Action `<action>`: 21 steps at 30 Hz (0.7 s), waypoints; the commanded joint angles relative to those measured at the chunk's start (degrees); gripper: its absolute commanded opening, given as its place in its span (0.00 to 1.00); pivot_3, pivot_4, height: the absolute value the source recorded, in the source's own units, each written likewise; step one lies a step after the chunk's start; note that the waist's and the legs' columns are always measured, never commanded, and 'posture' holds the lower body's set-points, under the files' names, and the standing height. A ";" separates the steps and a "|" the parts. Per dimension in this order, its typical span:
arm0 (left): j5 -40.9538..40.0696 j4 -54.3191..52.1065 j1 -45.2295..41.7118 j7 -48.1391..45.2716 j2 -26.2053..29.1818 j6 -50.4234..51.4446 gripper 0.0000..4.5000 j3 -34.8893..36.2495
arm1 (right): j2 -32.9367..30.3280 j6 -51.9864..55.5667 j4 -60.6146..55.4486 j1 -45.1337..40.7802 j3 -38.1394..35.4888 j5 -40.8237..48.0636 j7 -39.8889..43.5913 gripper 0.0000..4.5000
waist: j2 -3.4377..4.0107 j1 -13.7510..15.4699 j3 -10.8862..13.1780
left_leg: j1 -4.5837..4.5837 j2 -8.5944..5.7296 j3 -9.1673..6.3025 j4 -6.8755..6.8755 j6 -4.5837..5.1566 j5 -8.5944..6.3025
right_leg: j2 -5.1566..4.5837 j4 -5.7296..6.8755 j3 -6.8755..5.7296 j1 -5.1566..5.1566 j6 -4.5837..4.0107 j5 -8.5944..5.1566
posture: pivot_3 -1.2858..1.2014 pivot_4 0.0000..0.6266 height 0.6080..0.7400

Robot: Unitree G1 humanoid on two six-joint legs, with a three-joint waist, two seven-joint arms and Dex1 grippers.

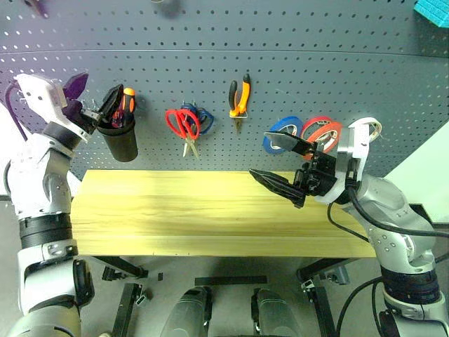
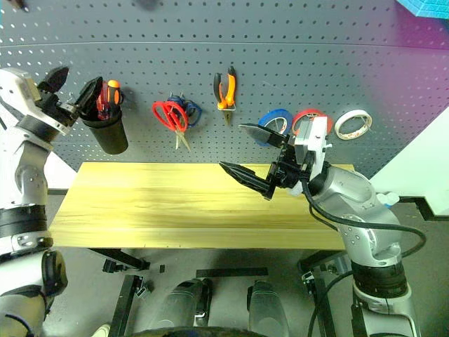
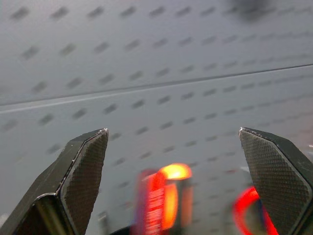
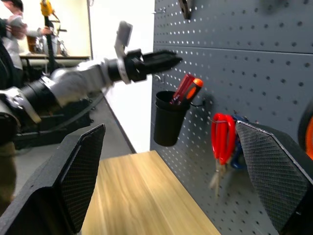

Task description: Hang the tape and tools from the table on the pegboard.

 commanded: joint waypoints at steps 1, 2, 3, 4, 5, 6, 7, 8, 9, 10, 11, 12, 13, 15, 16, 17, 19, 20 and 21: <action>-4.06 -10.83 4.77 -4.84 2.99 3.94 0.99 -0.10 | -1.33 -2.66 -0.79 1.45 -2.07 -2.23 0.01 1.00 | 0.03 -0.09 -0.02 | 0.00 0.00 0.01 -0.01 0.00 0.00 | 0.00 0.00 0.01 -0.01 0.00 0.00 | 0.51 0.16 0.95; -4.38 -13.10 7.22 -6.49 3.89 4.87 0.99 -0.50 | -1.73 -2.98 -1.06 2.41 -2.55 -2.62 0.08 1.00 | 0.04 -0.07 -0.02 | 0.02 0.01 0.02 -0.02 0.00 0.00 | 0.00 0.00 0.03 0.01 -0.01 0.00 | 0.51 0.16 0.95; -4.53 -15.05 9.58 -8.02 4.68 5.46 0.99 -0.83 | -2.10 -3.20 -1.34 3.45 -2.94 -2.91 0.20 1.00 | 0.05 -0.15 -0.03 | 0.03 0.01 0.02 -0.03 0.00 0.00 | 0.00 0.00 0.03 0.01 -0.01 0.00 | 0.50 0.17 0.95; -4.29 -16.78 12.19 -9.56 5.54 5.66 0.99 -1.25 | -2.50 -3.63 -1.56 4.72 -3.16 -3.46 0.37 1.00 | 0.07 -0.18 -0.04 | 0.04 0.02 0.04 -0.06 0.00 0.00 | 0.00 -0.01 0.06 0.01 -0.01 -0.01 | 0.50 0.17 0.95; -3.93 -18.00 14.20 -10.59 6.25 5.87 0.99 -1.57 | -2.83 -4.05 -1.67 5.78 -3.25 -3.93 0.49 1.00 | 0.08 -0.11 -0.04 | 0.06 0.03 0.06 -0.10 0.00 0.00 | -0.01 -0.02 0.09 0.01 -0.02 -0.01 | 0.50 0.17 0.95; -2.98 -18.67 16.27 -11.53 6.95 5.62 0.99 -2.15 | -3.09 -4.56 -1.66 7.00 -3.37 -4.50 0.61 1.00 | 0.08 -0.04 -0.04 | 0.07 0.03 0.06 -0.10 0.00 0.00 | -0.01 -0.01 0.13 0.01 -0.03 -0.01 | 0.51 0.17 0.95; -0.53 -18.49 18.74 -12.41 7.80 4.18 0.99 -3.27 | -3.10 -5.40 -1.74 8.56 -3.47 -5.41 0.59 1.00 | 0.08 0.02 -0.04 | 0.07 0.06 0.06 -0.09 0.00 -0.01 | 0.00 -0.01 0.15 0.01 -0.03 -0.01 | 0.51 0.17 0.95; 1.15 -18.25 20.32 -12.90 8.37 3.10 0.99 -4.03 | -3.06 -6.01 -1.79 9.58 -3.52 -6.02 0.55 1.00 | 0.08 0.04 -0.05 | 0.09 0.09 0.06 -0.09 -0.01 0.00 | 0.00 -0.01 0.15 0.01 -0.06 0.00 | 0.51 0.17 0.95; 2.35 -17.81 21.52 -13.24 8.54 1.95 0.99 -4.46 | -2.84 -6.82 -1.75 10.51 -3.61 -6.54 0.54 1.00 | 0.09 0.08 -0.05 | 0.15 0.09 0.07 -0.09 -0.01 0.00 | -0.01 -0.01 0.16 0.02 -0.07 0.00 | 0.51 0.17 0.95; 3.34 -16.55 22.56 -13.54 8.16 0.13 0.99 -4.65 | -2.83 -7.52 -1.27 11.90 -3.88 -7.00 0.87 1.00 | 0.09 0.16 -0.05 | 0.17 0.10 0.07 -0.09 -0.02 0.00 | 0.00 -0.02 0.16 0.05 -0.09 0.01 | 0.51 0.18 0.95; 4.23 -15.06 23.46 -13.78 7.75 -1.50 0.99 -4.81 | -2.97 -8.43 -0.35 13.44 -4.15 -7.65 1.50 1.00 | 0.09 0.18 -0.05 | 0.18 0.13 0.08 -0.08 -0.03 -0.01 | -0.02 -0.05 0.16 0.06 -0.13 0.03 | 0.51 0.18 0.95; 4.75 -13.47 24.38 -14.02 7.09 -3.01 0.99 -4.83 | -3.21 -9.53 0.80 15.13 -4.37 -8.63 2.15 1.00 | 0.09 0.30 -0.06 | 0.19 0.14 0.08 -0.07 -0.04 -0.01 | -0.01 -0.06 0.16 0.06 -0.14 0.04 | 0.51 0.18 0.95; 5.02 -12.02 25.14 -13.99 6.35 -4.07 0.99 -4.72 | -3.40 -10.79 2.02 16.73 -4.49 -9.61 2.90 1.00 | 0.09 0.34 -0.07 | 0.25 0.17 0.07 -0.07 -0.06 -0.02 | -0.01 -0.15 0.14 0.05 -0.17 0.04 | 0.51 0.18 0.95; 6.56 -9.55 26.07 -13.29 5.24 -6.71 0.99 -5.06 | -3.61 -12.97 4.25 19.00 -4.48 -11.50 3.76 1.00 | 0.11 0.34 -0.08 | 0.35 0.17 0.08 -0.09 -0.17 -0.10 | -0.02 -0.25 0.14 0.17 -0.28 -0.01 | 0.51 0.18 0.95; 7.85 -8.28 26.80 -12.96 4.70 -8.28 0.99 -5.65 | -3.43 -14.63 5.81 20.26 -4.58 -12.50 4.25 1.00 | 0.10 0.29 -0.08 | 0.36 0.16 0.09 -0.09 -0.17 -0.11 | -0.03 -0.26 0.15 0.18 -0.29 -0.02 | 0.51 0.18 0.95; 8.36 -7.25 27.78 -13.22 3.89 -10.02 0.99 -5.91 | -3.47 -16.02 7.48 21.65 -4.61 -13.52 4.82 1.00 | 0.10 0.27 -0.08 | 0.36 0.16 0.10 -0.08 -0.17 -0.11 | -0.03 -0.25 0.15 0.18 -0.28 -0.01 | 0.51 0.18 0.95; 9.26 -5.04 29.28 -13.09 2.14 -13.08 0.99 -6.29 | -3.05 -18.14 10.60 23.67 -5.09 -14.51 5.29 1.00 | 0.14 0.25 -0.12 | 0.38 0.17 0.12 -0.10 -0.17 -0.11 | -0.03 -0.26 0.15 0.20 -0.18 0.05 | 0.51 0.18 0.95; 9.82 -3.85 29.73 -12.74 1.41 -14.24 0.99 -6.51 | -2.98 -19.14 12.03 24.42 -5.22 -15.01 5.53 1.00 | 0.15 0.23 -0.12 | 0.40 0.17 0.11 -0.11 -0.17 -0.11 | -0.03 -0.24 0.15 0.21 -0.18 0.05 | 0.51 0.18 0.95; 10.30 -2.99 29.91 -12.47 0.98 -15.04 0.99 -6.67 | -2.93 -19.93 12.98 24.81 -5.26 -15.31 5.70 1.00 | 0.16 0.23 -0.13 | 0.40 0.19 0.12 -0.12 -0.17 -0.11 | -0.02 -0.24 0.15 0.20 -0.18 0.05 | 0.51 0.18 0.95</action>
